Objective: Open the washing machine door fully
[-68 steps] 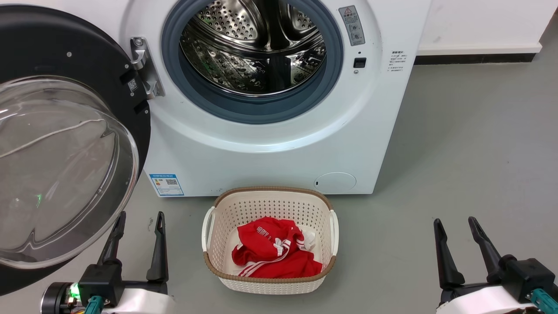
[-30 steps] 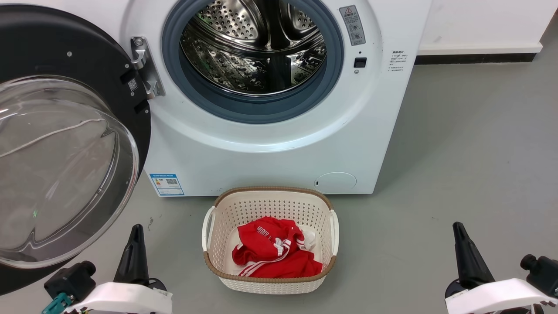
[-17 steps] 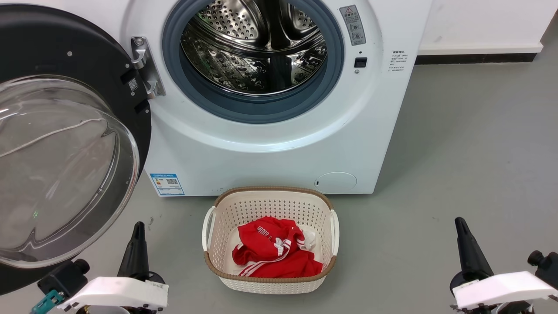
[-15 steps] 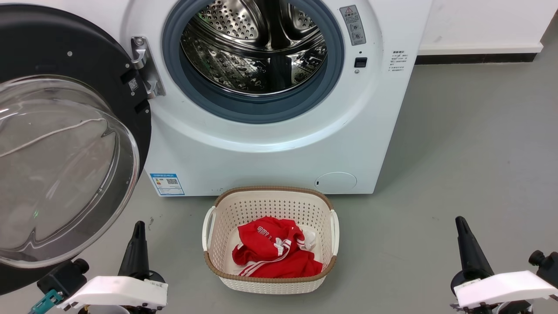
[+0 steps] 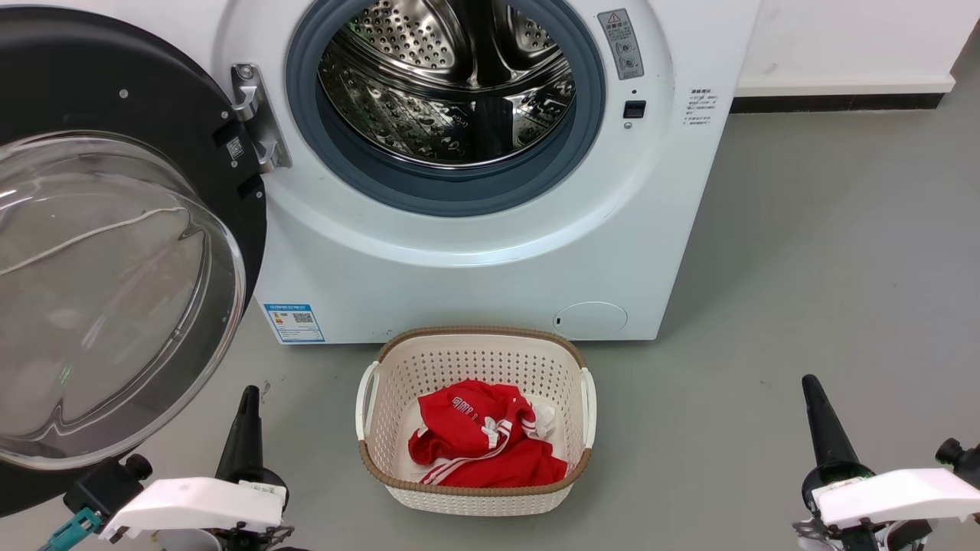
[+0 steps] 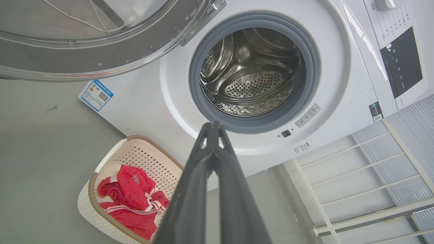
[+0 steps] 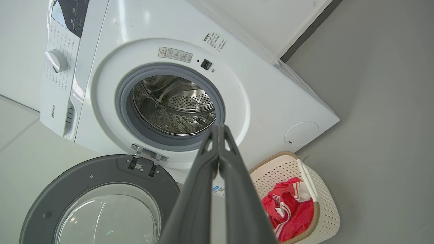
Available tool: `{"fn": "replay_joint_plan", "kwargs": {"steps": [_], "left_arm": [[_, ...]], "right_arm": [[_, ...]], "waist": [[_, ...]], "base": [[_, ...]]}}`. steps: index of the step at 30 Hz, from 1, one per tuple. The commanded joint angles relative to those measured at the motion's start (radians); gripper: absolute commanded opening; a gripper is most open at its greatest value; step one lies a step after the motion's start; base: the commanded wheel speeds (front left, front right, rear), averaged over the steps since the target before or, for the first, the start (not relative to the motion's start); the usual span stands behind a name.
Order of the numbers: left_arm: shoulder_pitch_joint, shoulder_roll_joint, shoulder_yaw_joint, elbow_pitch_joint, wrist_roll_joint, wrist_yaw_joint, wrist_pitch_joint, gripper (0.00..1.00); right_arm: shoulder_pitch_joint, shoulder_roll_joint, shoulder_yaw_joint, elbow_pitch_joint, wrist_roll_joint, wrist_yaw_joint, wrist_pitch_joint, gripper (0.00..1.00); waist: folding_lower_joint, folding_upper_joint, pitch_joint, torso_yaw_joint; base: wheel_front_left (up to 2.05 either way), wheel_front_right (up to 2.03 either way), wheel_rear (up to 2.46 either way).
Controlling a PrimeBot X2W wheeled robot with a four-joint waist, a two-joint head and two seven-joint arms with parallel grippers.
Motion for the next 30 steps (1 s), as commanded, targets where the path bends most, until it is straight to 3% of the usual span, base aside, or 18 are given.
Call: {"fn": "replay_joint_plan", "kwargs": {"steps": [1, 30], "left_arm": [[-0.024, 0.002, 0.003, -0.005, -0.032, -0.007, 0.008, 0.00], [-0.057, -0.002, 0.009, 0.037, -0.350, -0.015, 0.085, 0.00]], "right_arm": [[-0.028, -0.008, -0.004, -0.004, 0.030, 0.000, 0.006, 0.00], [-0.069, -0.007, -0.025, 0.037, 0.323, 0.000, 0.070, 0.00]], "waist": [[0.0000, 0.0000, 0.000, 0.000], [0.0000, 0.0000, 0.001, 0.003]], "base": [[0.00, 0.00, 0.00], [0.00, 0.00, 0.00]]}}
